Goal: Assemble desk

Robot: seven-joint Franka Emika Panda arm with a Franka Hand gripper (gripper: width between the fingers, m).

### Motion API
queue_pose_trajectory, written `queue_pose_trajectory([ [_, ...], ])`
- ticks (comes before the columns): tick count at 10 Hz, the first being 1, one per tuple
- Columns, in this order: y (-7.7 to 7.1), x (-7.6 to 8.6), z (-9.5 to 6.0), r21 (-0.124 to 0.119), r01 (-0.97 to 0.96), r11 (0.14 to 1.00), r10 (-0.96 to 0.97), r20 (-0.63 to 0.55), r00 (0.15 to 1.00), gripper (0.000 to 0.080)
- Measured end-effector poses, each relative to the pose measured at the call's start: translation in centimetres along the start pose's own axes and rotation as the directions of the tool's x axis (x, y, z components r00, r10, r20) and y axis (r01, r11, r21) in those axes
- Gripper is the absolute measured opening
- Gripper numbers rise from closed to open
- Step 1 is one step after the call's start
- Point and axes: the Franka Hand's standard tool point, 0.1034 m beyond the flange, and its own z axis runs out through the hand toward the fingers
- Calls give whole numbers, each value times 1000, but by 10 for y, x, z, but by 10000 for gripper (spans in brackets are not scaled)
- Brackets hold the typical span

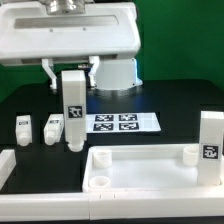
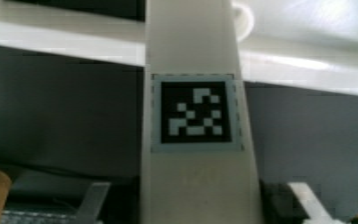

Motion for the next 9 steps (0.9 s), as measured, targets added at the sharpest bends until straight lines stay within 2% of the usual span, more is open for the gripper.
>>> queue_pose_trajectory([
  [1, -24, 29, -6, 21, -41, 999, 42, -46, 998, 285],
  [2, -33, 45, -16, 26, -42, 999, 43, -68, 997, 285],
  [3, -27, 59, -28, -31, 13, 999, -16, -113, 993, 285],
  [4, -32, 58, -24, -13, -25, 1000, 23, -102, 995, 285],
  [6, -30, 58, -22, -15, -13, 1000, 12, -94, 996, 285],
  [8, -15, 44, -13, 39, -38, 999, 39, -32, 999, 285],
  [9, -2, 35, -8, 39, -33, 999, 33, -16, 999, 285],
])
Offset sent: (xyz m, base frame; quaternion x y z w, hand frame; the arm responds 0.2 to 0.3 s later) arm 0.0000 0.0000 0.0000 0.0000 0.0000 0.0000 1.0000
